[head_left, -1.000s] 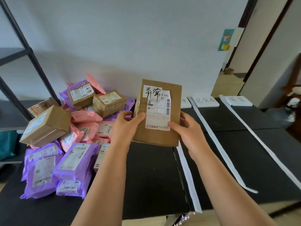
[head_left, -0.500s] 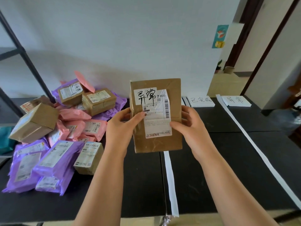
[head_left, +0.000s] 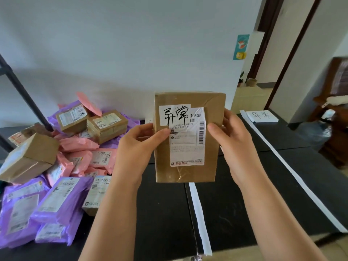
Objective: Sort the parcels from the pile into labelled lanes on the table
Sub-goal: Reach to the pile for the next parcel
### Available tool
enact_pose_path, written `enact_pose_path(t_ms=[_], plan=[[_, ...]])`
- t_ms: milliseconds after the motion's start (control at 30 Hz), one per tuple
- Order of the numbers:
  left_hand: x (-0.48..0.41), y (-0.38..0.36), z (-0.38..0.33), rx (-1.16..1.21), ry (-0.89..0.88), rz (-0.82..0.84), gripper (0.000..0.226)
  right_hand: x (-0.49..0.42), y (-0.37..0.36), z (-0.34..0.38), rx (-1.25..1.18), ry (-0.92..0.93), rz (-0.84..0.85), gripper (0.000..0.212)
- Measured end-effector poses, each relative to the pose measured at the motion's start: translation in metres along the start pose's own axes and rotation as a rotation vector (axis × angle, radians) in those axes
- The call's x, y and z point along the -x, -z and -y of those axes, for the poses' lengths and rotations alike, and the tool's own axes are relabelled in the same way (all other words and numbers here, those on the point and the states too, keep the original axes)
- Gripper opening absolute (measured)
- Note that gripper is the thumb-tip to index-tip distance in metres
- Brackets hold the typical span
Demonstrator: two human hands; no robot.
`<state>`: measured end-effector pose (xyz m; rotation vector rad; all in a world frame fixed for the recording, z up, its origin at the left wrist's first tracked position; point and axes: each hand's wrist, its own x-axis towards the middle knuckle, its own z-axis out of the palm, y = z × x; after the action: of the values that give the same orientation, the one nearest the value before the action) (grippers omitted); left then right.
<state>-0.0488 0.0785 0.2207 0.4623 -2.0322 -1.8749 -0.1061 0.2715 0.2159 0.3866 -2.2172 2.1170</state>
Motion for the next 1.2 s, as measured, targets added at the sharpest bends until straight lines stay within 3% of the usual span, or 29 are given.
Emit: enact_pose_path(t_ms=[300, 733, 933, 1033, 1100, 1200], plan=[[0.001, 0.013, -0.006, -0.024, -0.056, 0.005, 0.040, 0.006, -0.005, 0.006, 0.010, 0.024, 0.005, 0.044], [-0.005, 0.008, -0.003, 0.128, 0.076, -0.097, 0.028, 0.010, -0.014, 0.006, -0.004, -0.068, 0.050, 0.077], [-0.004, 0.001, 0.000, 0.110, 0.062, 0.118, 0.019, 0.009, -0.015, 0.001, -0.144, -0.185, -0.110, 0.053], [-0.004, 0.000, 0.000, 0.096, 0.073, 0.265, 0.038, 0.006, -0.011, -0.001, -0.167, -0.263, -0.192, 0.045], [-0.006, -0.001, 0.000, 0.070, 0.089, 0.284, 0.053, 0.005, -0.010, -0.001, -0.157, -0.293, -0.225, 0.044], [-0.009, -0.003, 0.000, 0.022, 0.077, 0.248, 0.048, 0.002, -0.008, 0.001, -0.141, -0.337, -0.241, 0.048]])
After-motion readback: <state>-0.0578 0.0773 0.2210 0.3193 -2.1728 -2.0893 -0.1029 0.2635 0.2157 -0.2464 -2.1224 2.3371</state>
